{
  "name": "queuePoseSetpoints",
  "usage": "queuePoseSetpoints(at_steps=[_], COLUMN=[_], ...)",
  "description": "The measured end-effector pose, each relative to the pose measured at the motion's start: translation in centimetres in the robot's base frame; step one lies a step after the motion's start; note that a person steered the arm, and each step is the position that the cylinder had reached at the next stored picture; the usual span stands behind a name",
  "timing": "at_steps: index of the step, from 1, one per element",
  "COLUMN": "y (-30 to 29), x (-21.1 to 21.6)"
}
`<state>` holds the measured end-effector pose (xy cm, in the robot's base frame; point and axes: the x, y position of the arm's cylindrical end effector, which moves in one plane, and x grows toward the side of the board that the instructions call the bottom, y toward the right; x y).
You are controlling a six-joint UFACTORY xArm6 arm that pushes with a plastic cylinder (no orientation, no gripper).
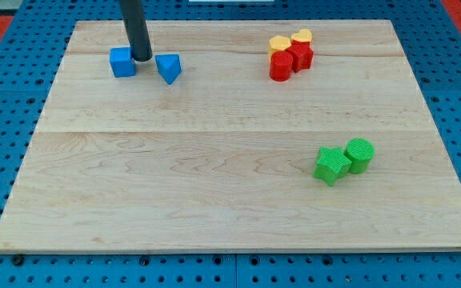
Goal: Push the triangle to the center of the board
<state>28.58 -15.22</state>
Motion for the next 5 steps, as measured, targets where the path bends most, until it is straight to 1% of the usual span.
queuePoseSetpoints(at_steps=[1,2,3,4,5], y=[5.3,12.0,16.3,15.3,12.6], x=[1.8,3.7,8.9,9.7,11.2])
